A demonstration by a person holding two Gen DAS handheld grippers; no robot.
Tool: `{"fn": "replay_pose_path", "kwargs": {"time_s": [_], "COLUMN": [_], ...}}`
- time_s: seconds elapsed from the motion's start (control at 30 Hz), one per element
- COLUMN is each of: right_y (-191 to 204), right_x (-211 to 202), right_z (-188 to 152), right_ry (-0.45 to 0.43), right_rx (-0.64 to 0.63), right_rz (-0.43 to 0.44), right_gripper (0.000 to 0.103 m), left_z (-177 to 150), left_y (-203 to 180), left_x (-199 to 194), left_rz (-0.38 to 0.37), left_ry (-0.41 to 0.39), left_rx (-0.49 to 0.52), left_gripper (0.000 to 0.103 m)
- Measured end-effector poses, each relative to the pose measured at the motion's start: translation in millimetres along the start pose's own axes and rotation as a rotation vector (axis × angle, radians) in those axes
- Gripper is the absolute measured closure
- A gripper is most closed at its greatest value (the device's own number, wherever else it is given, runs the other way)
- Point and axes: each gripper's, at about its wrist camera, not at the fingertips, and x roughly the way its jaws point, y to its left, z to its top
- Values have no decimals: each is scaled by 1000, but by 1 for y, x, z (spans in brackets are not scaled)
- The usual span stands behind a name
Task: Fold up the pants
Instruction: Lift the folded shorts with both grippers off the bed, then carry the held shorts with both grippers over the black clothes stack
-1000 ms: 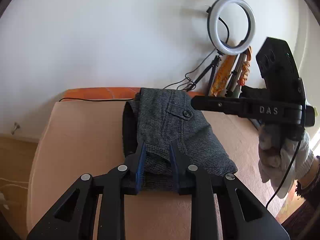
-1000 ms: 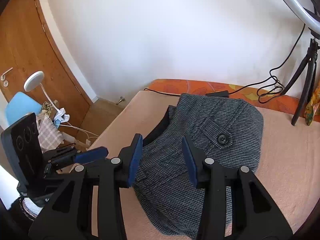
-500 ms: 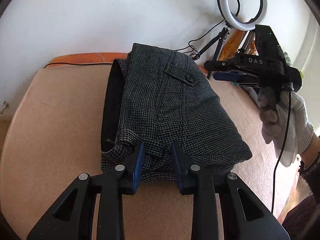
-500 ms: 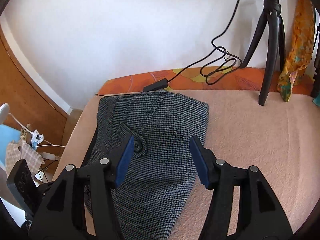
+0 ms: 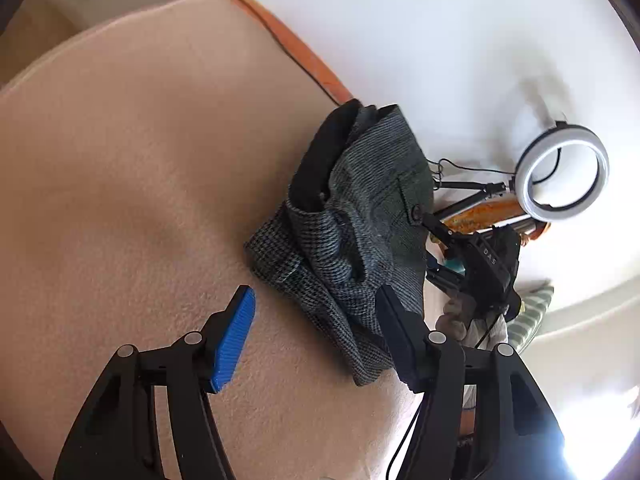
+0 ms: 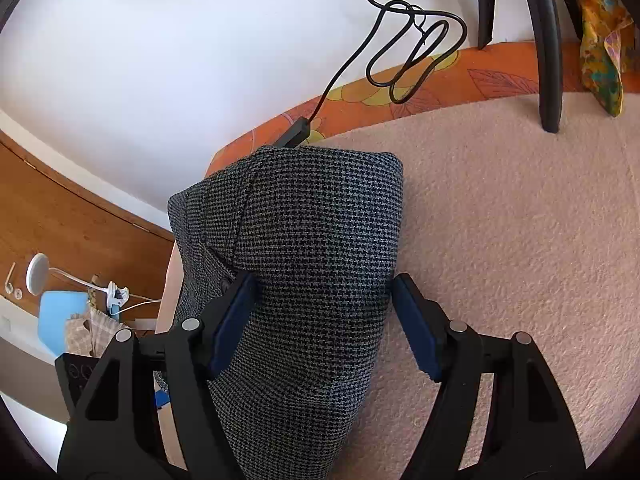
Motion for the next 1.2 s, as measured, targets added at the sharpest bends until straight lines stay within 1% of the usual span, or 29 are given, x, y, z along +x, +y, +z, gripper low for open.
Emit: {"fn": "replay_pose_path", "kwargs": {"time_s": [0.03, 0.07, 0.13, 0.23, 0.3, 0.37, 0.4, 0.43, 0.5, 0.53, 0.63, 0.7, 0.73, 0.77, 0.8, 0.87, 0.9, 0.97, 1.07, 1.2], "right_y": [-2, -4, -7, -11, -11, -11, -11, -11, -9, -8, -4, 0, 1, 2, 4, 6, 8, 13, 29, 52], "right_x": [1, 2, 4, 9, 11, 15, 17, 19, 24, 26, 30, 33, 32, 31, 31, 31, 30, 26, 18, -1], "right_z": [-1, 0, 0, 1, 3, 6, 8, 9, 12, 14, 16, 15, 14, 14, 13, 15, 15, 14, 13, 12], "right_ry": [2, 4, 7, 7, 0, -12, -19, -26, -38, -41, -55, -56, -58, -57, -57, -60, -62, -71, -94, -125], "right_rx": [7, 14, 30, 46, 56, 76, 84, 90, 94, 92, 101, 101, 95, 89, 84, 76, 70, 48, -12, -82], "right_rz": [11, 22, 43, 68, 84, 112, 126, 137, 145, 145, 135, 111, 103, 96, 88, 77, 73, 61, 26, -1], "right_gripper": [30, 30, 30, 30, 29, 22, 20, 18, 18, 18, 19, 27, 35, 40, 43, 55, 57, 67, 76, 79], "left_z": [-1, -2, -2, -3, -1, 0, 0, 0, 3, 4, 8, 13, 15, 17, 18, 17, 17, 16, 14, 9], "left_y": [5, 7, 4, 0, -5, -7, -7, -9, -17, -18, -9, -8, -9, -9, -6, -1, -1, -6, -20, -36], "left_x": [4, 6, 10, 16, 21, 25, 26, 27, 31, 33, 34, 34, 34, 35, 38, 40, 40, 37, 30, 20], "left_rz": [-6, -9, 11, -18, -14, -22, -31, -32, -19, -11, -65, -74, -71, -58, -46, -43, -40, -23, -13, -14], "left_ry": [12, 17, -8, -33, -49, -71, -81, -92, -99, -106, -153, -171, -182, -186, -179, -185, -187, -191, -210, -221], "left_rx": [-40, -57, -39, -53, -44, -57, -67, -62, -13, -5, -73, -87, -75, -70, -75, -84, -69, -14, 51, 133], "left_gripper": [41, 41, 41, 41, 41, 38, 37, 36, 35, 35, 34, 34, 35, 42, 56, 66, 69, 75, 80, 82]}}
